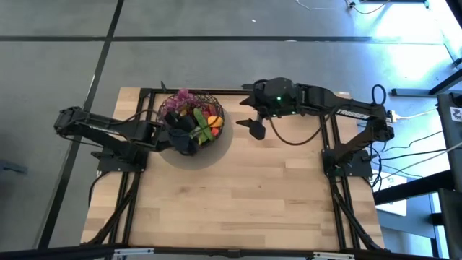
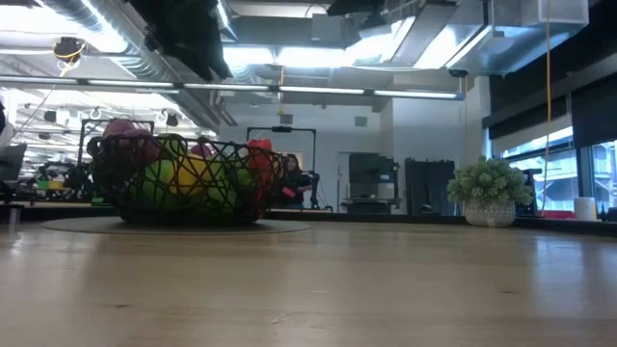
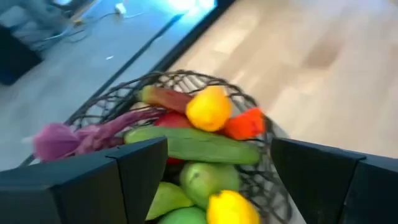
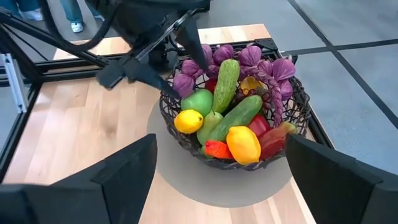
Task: Build produce basket
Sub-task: Return to Home Position
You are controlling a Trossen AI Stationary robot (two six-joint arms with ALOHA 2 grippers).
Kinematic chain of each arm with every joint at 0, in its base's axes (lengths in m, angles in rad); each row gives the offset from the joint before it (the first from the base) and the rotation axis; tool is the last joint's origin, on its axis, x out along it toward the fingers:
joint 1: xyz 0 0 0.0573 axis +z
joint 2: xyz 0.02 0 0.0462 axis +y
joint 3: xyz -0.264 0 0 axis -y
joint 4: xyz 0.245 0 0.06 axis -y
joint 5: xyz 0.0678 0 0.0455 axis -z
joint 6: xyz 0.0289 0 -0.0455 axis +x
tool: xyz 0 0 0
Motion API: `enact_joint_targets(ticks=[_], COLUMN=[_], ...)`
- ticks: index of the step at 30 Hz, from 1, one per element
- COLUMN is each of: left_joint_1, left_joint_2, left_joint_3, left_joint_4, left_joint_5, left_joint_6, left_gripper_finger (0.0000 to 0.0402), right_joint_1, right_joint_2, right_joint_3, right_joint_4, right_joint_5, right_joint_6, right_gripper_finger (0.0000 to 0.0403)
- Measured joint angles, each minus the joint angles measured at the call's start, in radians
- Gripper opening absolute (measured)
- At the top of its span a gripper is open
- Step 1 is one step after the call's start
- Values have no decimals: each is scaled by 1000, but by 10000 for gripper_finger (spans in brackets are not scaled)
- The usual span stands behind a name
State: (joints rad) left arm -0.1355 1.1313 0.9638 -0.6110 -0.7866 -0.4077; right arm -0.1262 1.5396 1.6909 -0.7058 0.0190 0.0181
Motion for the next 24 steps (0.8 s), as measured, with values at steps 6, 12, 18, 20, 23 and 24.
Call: enact_joint_targets(ticks=[6, 12, 18, 20, 23, 24], left_joint_1=[-24, -79, -142, -159, -177, -181], left_joint_2=[-130, -363, -569, -628, -704, -728], left_joint_3=[0, 1, 1, 1, 1, 1], left_joint_4=[-4, -8, -68, -80, -90, -103], left_joint_5=[14, 31, 67, 73, 76, 77], left_joint_6=[50, 101, 118, 147, 180, 183], left_gripper_finger=[279, 279, 279, 279, 279, 279], right_joint_1=[21, 41, 60, 65, 66, 66], right_joint_2=[-75, -237, -460, -540, -655, -693], right_joint_3=[-12, -134, -355, -431, -539, -573], right_joint_4=[-46, -39, 110, 158, 229, 249], right_joint_5=[-1, -1, -1, -1, 2, 8], right_joint_6=[-22, 2, 56, 73, 101, 111], right_gripper_finger=[342, 342, 342, 342, 342, 342])
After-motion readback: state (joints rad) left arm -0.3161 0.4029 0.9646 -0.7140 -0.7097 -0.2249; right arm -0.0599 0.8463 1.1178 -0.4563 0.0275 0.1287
